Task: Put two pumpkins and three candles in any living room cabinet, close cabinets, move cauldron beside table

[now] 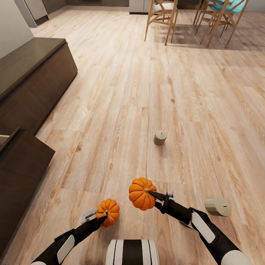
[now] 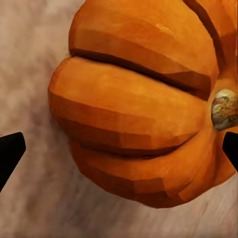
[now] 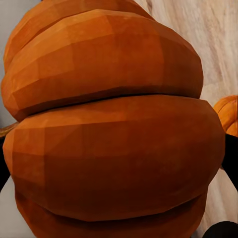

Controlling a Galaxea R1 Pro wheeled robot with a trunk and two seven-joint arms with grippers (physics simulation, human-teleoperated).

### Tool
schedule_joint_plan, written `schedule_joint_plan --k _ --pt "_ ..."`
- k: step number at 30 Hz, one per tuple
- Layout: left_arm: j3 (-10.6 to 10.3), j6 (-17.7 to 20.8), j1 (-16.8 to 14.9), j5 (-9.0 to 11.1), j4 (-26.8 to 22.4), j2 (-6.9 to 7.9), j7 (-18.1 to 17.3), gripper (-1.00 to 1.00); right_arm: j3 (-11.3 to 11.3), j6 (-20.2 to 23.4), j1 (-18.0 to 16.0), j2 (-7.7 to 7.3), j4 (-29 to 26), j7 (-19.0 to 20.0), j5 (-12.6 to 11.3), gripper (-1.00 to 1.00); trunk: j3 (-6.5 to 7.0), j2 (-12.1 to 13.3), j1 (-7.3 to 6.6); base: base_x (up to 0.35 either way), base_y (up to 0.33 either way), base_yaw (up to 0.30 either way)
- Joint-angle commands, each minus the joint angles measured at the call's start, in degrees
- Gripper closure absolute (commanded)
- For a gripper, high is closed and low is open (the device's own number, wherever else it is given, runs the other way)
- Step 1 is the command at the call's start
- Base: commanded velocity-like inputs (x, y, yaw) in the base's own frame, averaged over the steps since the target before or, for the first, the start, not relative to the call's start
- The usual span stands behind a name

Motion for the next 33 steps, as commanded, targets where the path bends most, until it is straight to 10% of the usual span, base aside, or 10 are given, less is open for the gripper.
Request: schedule_joint_plan --k 1,33 --pt "0.0 0.2 0.0 0.0 0.0 0.07 1.1 -1.00 0.2 0.4 0.0 -0.06 0.0 -0.1 -0.5 1.00 -0.03 0.0 0.00 0.000 0.000 0.000" --pt "-0.6 0.2 0.0 -0.2 0.0 0.07 0.3 -1.00 -0.1 0.4 0.0 -0.06 0.0 0.2 -0.5 1.00 -0.03 0.0 0.00 0.018 0.007 0.000"
